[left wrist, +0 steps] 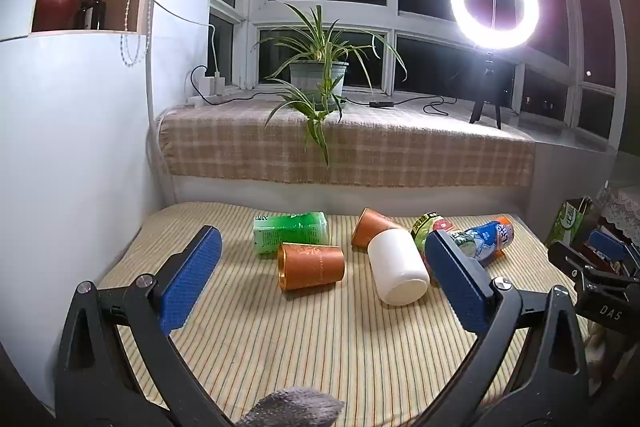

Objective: Flip cup upright

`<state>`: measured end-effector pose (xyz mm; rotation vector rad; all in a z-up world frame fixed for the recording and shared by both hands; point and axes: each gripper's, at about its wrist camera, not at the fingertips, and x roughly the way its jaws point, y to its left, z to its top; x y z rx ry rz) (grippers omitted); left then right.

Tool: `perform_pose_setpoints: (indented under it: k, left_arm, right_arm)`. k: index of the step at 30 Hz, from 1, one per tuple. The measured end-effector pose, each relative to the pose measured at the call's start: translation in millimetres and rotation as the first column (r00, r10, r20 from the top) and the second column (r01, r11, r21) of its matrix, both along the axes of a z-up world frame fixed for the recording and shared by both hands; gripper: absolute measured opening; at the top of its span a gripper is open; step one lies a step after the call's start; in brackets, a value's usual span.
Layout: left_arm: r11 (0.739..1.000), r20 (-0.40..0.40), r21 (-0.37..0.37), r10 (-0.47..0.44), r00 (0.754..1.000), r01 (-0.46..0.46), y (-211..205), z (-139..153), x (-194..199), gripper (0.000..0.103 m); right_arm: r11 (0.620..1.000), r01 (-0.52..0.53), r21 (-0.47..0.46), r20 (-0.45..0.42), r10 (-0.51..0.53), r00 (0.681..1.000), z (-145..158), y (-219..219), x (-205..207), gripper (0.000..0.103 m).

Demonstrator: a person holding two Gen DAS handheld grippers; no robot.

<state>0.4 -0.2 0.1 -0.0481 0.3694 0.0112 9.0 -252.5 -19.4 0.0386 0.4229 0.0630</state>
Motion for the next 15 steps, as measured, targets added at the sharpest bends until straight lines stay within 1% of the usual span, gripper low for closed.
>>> perform_pose_setpoints:
  k: [7, 11, 15]
  left_arm:
    - [1.0, 0.018, 0.005, 0.006, 1.0, -0.006, -4.0, 0.3, -0.4, 0.103]
    - [1.0, 0.015, 0.013, 0.009, 1.0, -0.009, -7.6, -2.6, 1.7, 0.103]
    - [1.0, 0.015, -0.004, 0.007, 1.0, -0.007, 1.6, -1.4, -3.0, 0.103]
  right_arm:
    - [1.0, -0.002, 0.004, 0.002, 0.002, 1.0, 1.4, 2.2, -0.9, 0.103]
    - [1.0, -0.002, 0.003, 0.001, 0.002, 1.0, 0.4, -1.5, -0.8, 0.103]
    - [1.0, -0.003, 0.002, 0.001, 0.003, 1.0, 0.2, 2.5, -0.4, 0.103]
